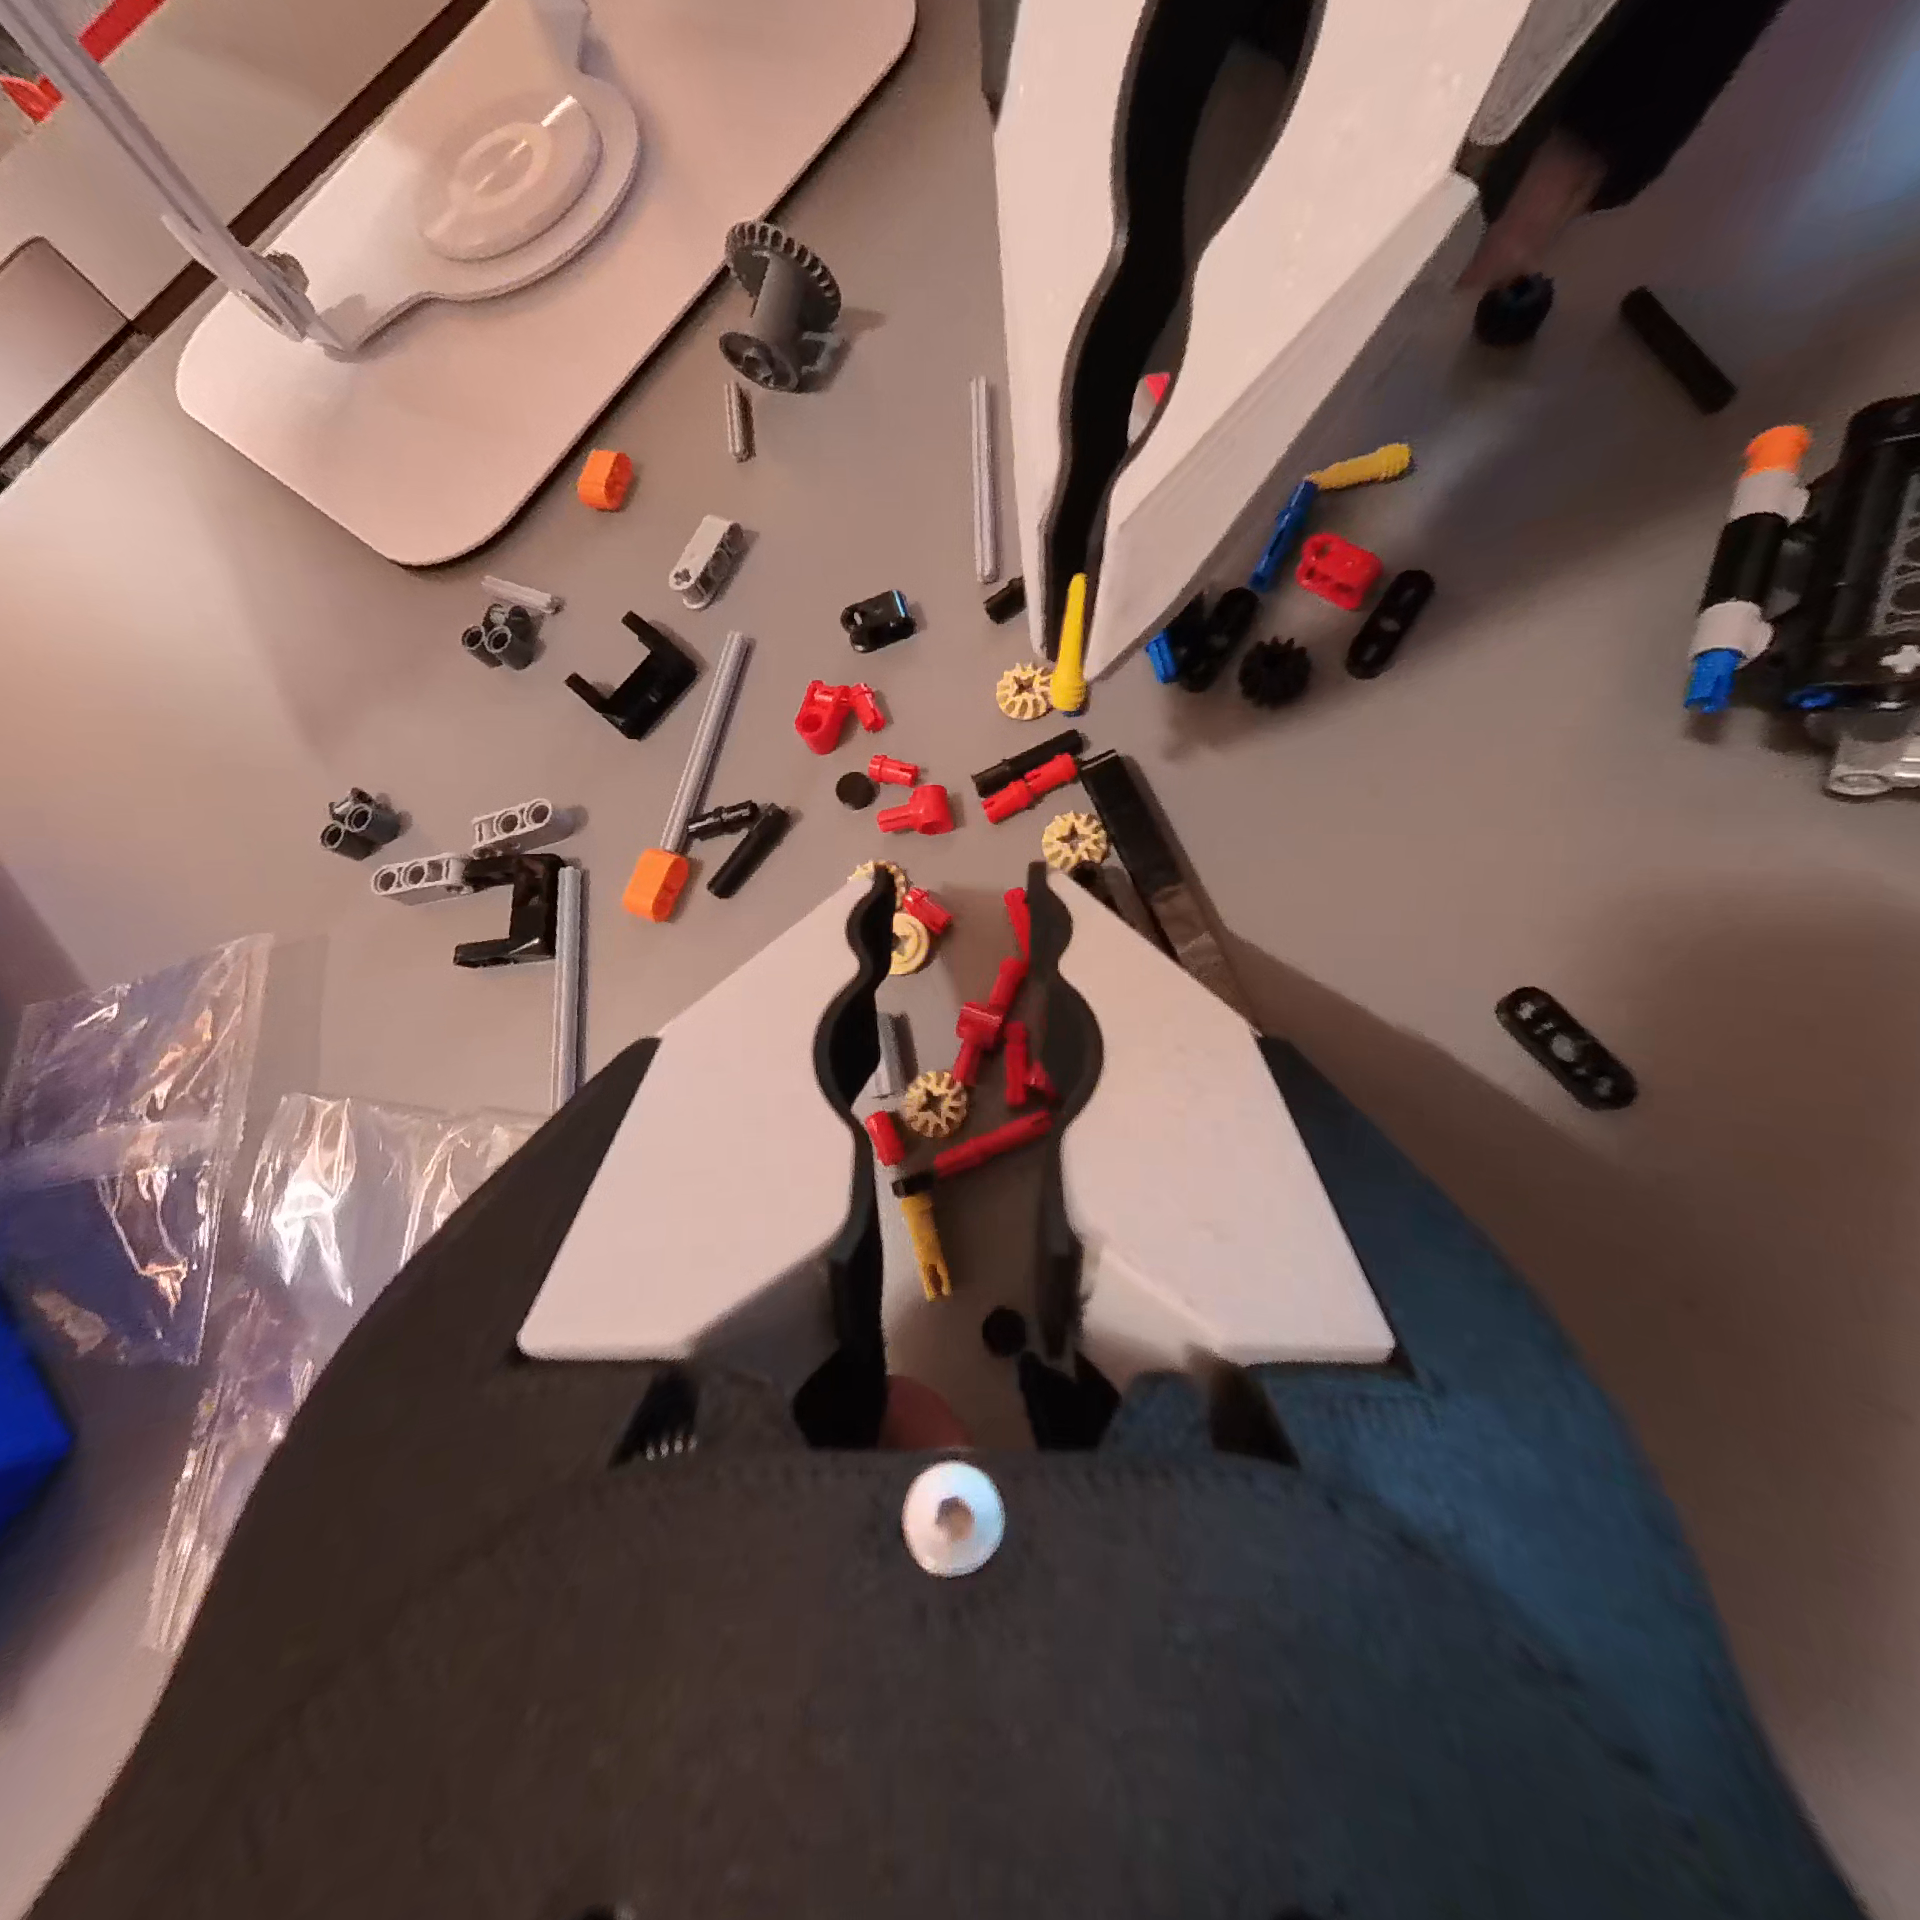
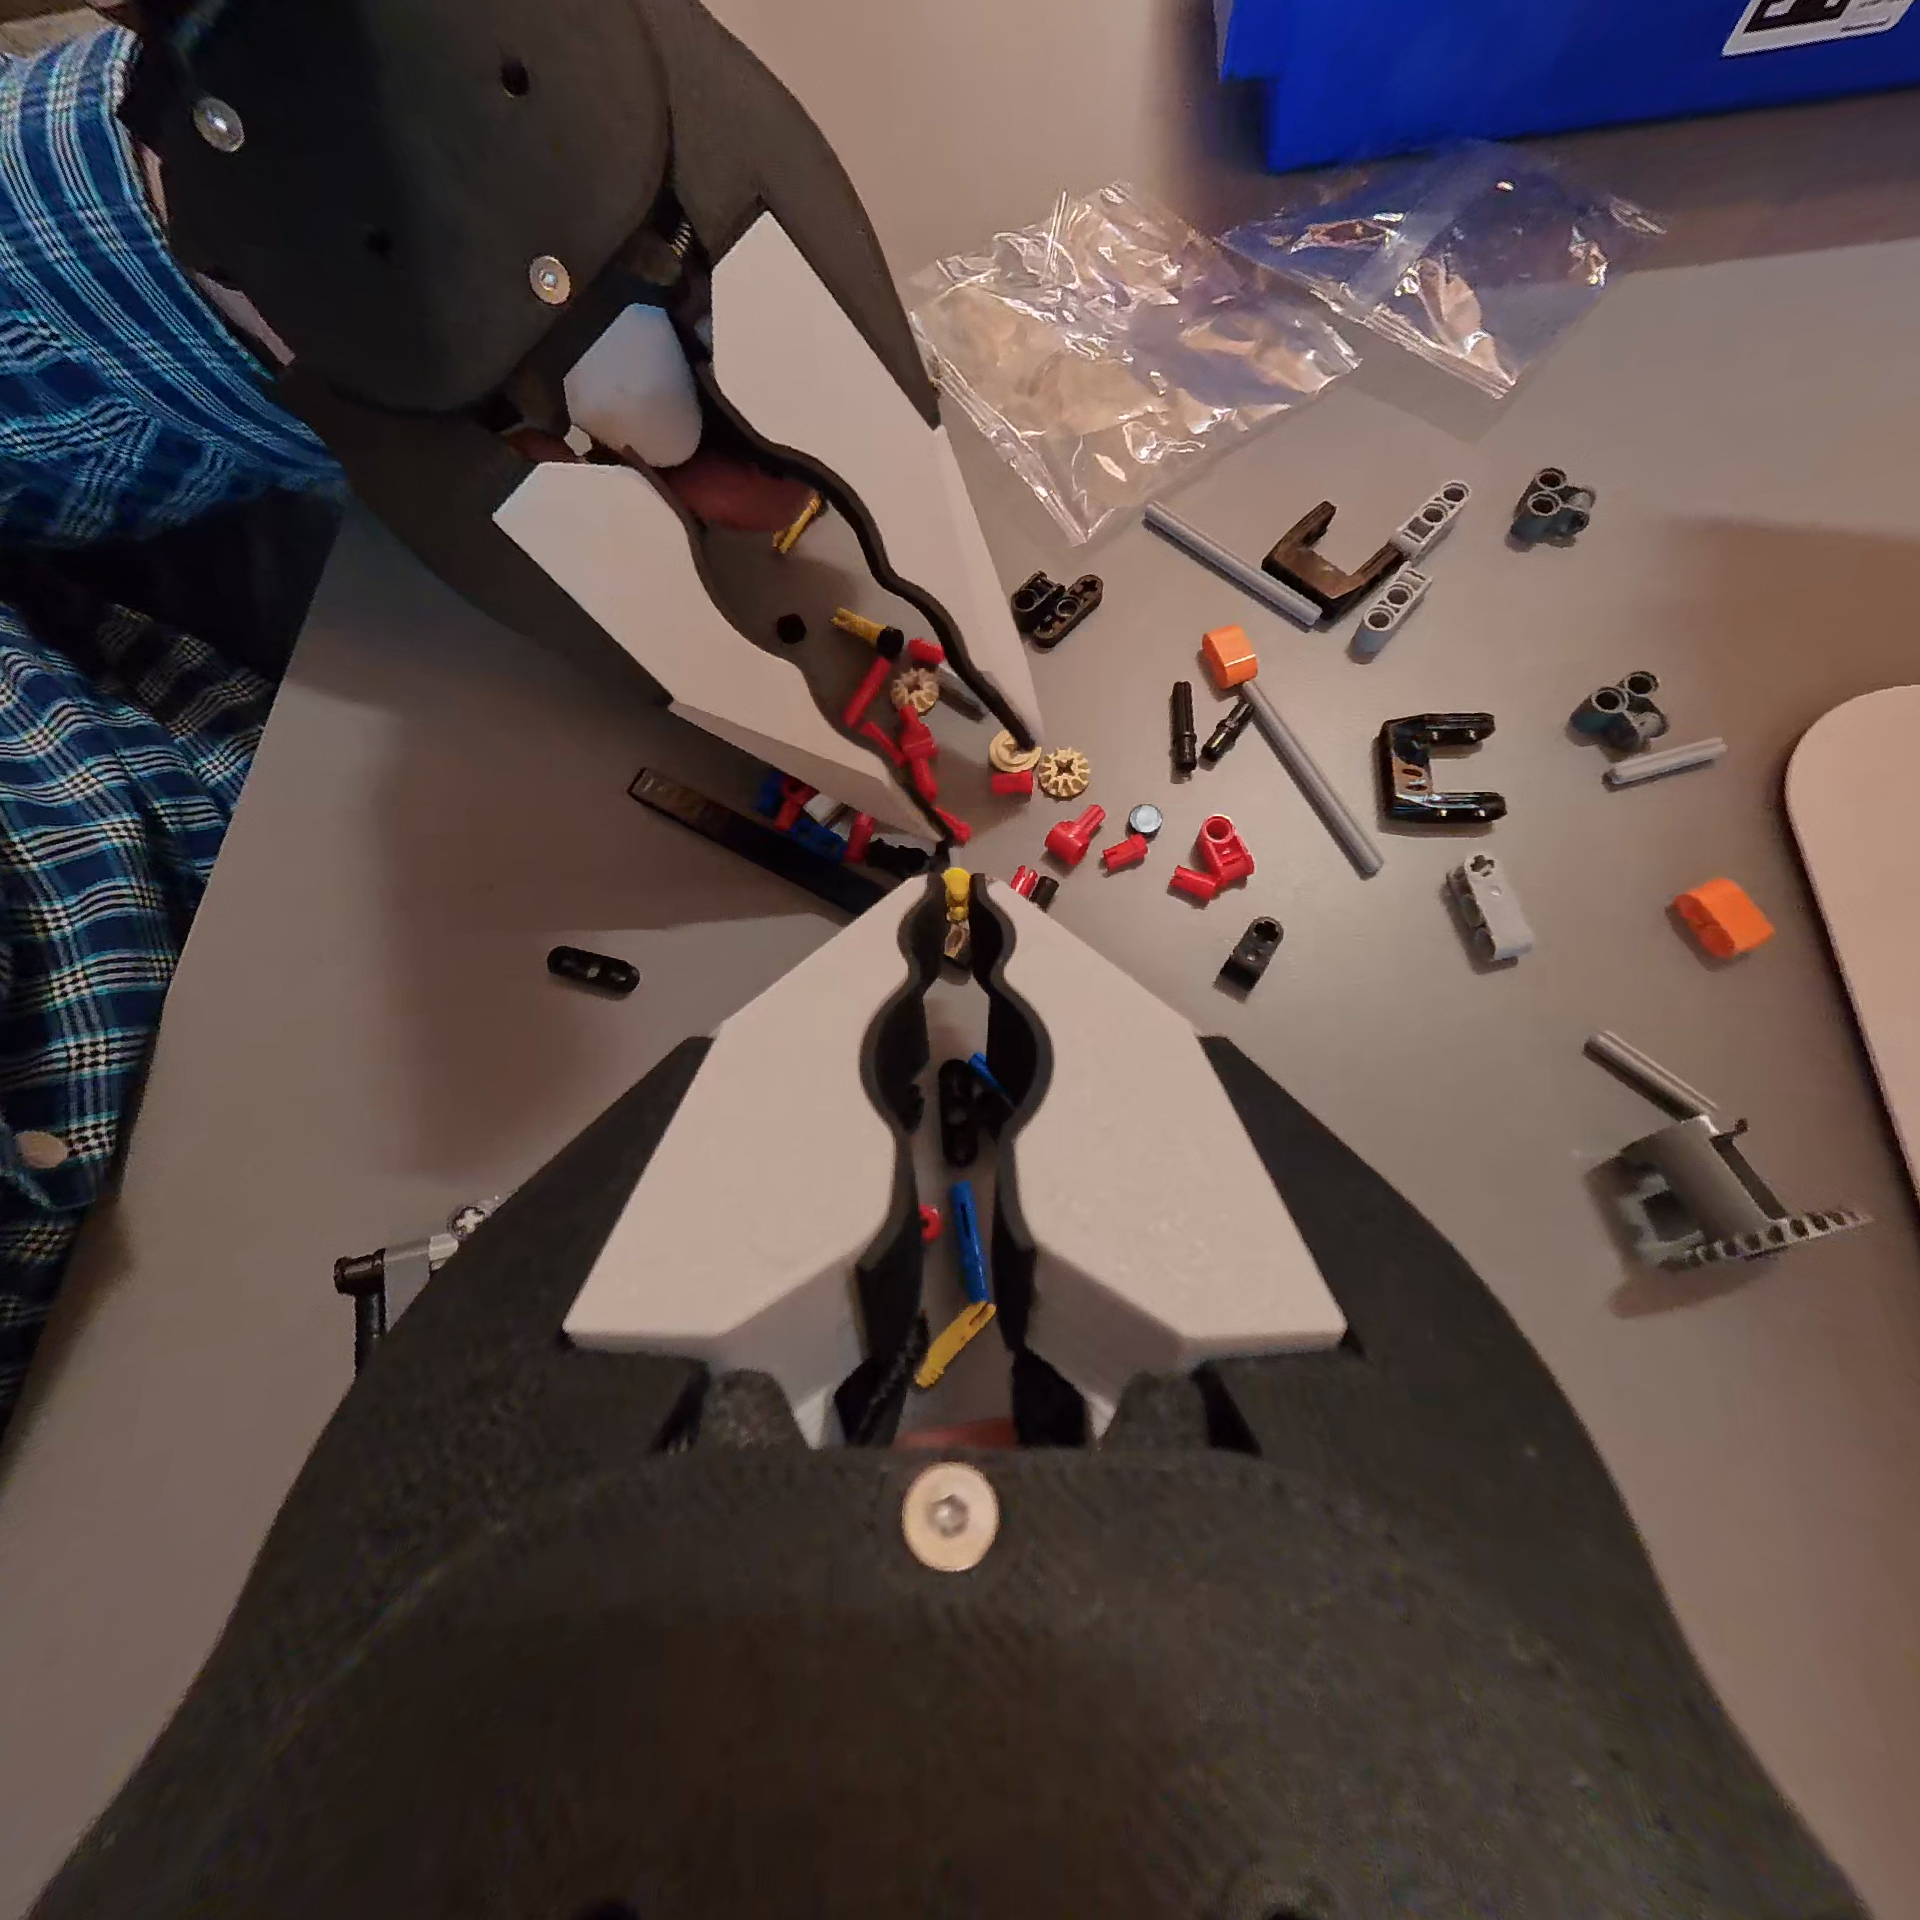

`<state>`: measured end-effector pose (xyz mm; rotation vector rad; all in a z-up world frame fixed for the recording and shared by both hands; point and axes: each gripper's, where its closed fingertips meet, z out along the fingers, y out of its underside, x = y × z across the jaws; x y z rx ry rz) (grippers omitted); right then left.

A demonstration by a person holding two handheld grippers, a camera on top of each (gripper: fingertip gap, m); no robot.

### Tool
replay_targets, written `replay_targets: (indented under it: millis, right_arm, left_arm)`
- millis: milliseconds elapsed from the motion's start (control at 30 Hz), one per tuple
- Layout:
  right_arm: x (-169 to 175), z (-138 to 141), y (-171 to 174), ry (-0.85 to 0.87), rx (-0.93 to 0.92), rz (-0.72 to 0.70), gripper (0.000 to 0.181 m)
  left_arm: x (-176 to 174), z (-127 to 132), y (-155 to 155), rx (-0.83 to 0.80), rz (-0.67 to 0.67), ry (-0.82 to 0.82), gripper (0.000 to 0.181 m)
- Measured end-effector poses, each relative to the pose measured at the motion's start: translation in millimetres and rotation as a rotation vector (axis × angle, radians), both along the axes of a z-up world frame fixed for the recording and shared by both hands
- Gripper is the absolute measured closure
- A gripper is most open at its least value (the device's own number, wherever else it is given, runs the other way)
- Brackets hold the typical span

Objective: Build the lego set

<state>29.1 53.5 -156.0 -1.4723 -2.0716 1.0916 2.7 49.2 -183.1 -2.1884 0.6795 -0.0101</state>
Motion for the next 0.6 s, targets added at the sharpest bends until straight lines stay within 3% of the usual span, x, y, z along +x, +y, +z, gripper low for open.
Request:
replay_targets:
  millis: [33,300,600]
  right_arm:
    - [0,0,0,-0.001,-0.001,0.001,0.179]
    - [1,0,1,-0.003,0.0,-0.001,0.179]
    - [2,-1,2,-0.004,0.002,-0.001,0.179]
  left_arm:
    - [0,0,1,0.002,0.002,0.002,0.158]
    - [2,-8,10,-0.033,0.006,0.01,0.157]
    - [-19,5,5,-0.004,0.071,0.011,0.16]
